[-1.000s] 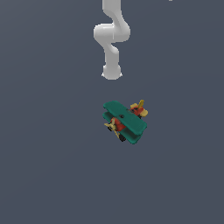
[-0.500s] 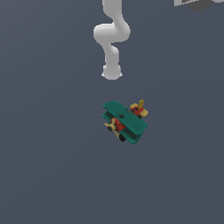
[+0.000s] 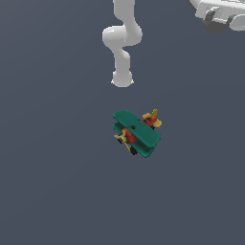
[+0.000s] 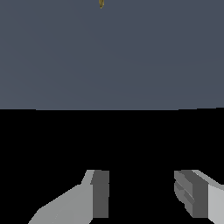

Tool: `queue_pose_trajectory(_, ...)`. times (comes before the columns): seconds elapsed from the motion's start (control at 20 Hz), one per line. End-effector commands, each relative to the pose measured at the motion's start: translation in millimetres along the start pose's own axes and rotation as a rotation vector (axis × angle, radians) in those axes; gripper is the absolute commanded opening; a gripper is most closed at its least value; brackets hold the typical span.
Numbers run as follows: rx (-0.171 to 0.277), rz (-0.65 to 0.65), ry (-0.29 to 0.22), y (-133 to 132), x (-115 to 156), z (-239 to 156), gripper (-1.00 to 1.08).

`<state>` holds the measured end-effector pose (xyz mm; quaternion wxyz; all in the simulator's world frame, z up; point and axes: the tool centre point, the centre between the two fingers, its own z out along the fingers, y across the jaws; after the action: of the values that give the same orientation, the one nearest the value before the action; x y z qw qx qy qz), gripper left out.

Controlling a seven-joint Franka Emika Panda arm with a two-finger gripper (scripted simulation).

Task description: Pick up the object and move it to a goal position.

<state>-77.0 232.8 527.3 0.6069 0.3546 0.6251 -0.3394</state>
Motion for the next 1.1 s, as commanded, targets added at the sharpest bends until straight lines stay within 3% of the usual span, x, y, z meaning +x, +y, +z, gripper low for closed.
queue_pose_trajectory(0.0,0.002,-0.073,-0.038,6.8,12.3,-2.3,0.28)
queue_pose_trajectory(1.05,0.068,-0.724,-0.292,52.5,153.9,9.9,0.28)
